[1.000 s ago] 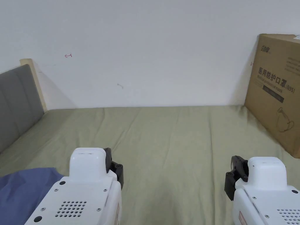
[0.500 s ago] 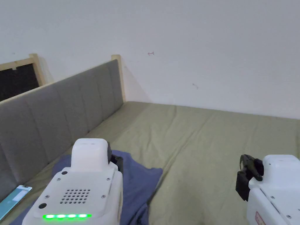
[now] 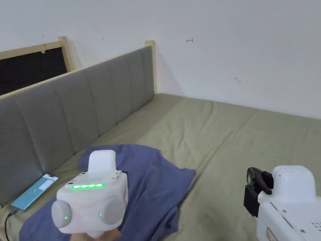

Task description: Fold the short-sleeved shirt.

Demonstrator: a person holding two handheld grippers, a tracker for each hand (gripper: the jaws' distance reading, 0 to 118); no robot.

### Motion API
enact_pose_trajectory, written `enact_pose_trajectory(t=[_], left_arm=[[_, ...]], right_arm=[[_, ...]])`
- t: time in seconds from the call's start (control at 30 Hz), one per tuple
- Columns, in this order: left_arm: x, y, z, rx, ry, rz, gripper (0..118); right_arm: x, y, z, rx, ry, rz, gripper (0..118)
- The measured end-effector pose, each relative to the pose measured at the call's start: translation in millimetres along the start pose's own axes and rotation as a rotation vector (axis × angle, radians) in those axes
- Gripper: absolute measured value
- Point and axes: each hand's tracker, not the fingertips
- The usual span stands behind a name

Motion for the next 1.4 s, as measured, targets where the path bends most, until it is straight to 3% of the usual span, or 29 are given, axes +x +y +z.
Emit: enact_pose_trajectory(t=[0.07, 0.1, 0.13, 0.17, 0.2, 0.63, 0.67, 0.7, 0.73, 0.77, 0.8, 0.83, 0.87, 0.9, 1.03, 1.17, 1.27, 1.4], left_arm=[[-2, -8, -44, -0.118, -0.042, 0.023, 4], [-4, -13, -64, -0.159, -0.083, 0.055, 19], [-4, -17, -83, -0.231, -0.086, 0.074, 63], [-3, -21, -102, -0.289, -0.096, 0.081, 97], [-6, -28, -122, -0.342, -0.12, 0.092, 111], [23, -83, -216, -0.553, -0.098, -0.042, 101], [23, -78, -211, -0.539, -0.105, -0.033, 86], [22, -71, -205, -0.542, -0.108, -0.029, 58], [18, -63, -197, -0.51, -0.118, -0.009, 15], [14, -57, -192, -0.492, -0.111, 0.018, 15], [11, -54, -193, -0.489, -0.077, 0.04, 4], [7, -54, -198, -0.52, -0.034, 0.027, 3], [3, -55, -204, -0.564, -0.119, 0.068, 3], [1, -54, -205, -0.572, -0.111, 0.084, 3], [-2, -34, -193, -0.564, -0.128, 0.131, 3], [6, -8, -168, -0.5, -0.209, 0.13, 3], [30, 17, -145, -0.441, -0.317, 0.146, 3], [100, 44, -108, -0.366, -0.463, 0.038, 3]], right_arm=[[4, -4, -5, -0.021, -0.017, -0.006, 0], [7, -6, -7, -0.03, -0.025, -0.01, 0], [9, -9, -11, -0.042, -0.03, -0.016, 0], [11, -11, -14, -0.053, -0.038, -0.02, 0], [13, -13, -18, -0.065, -0.045, -0.023, 0], [33, -39, -53, -0.194, -0.092, -0.05, 0], [35, -41, -54, -0.203, -0.093, -0.063, 0], [37, -42, -54, -0.211, -0.093, -0.072, 0], [39, -44, -54, -0.214, -0.093, -0.078, 0], [40, -46, -54, -0.217, -0.097, -0.084, 0], [42, -48, -55, -0.224, -0.101, -0.091, 0], [44, -50, -55, -0.229, -0.099, -0.104, 0], [45, -51, -54, -0.233, -0.099, -0.12, 0], [47, -51, -52, -0.236, -0.095, -0.132, 0], [51, -49, -43, -0.234, -0.11, -0.126, 0], [69, -45, -32, -0.211, -0.136, -0.174, 0], [84, -40, -20, -0.188, -0.186, -0.182, 0], [110, -29, 6, -0.134, -0.256, -0.219, 0]])
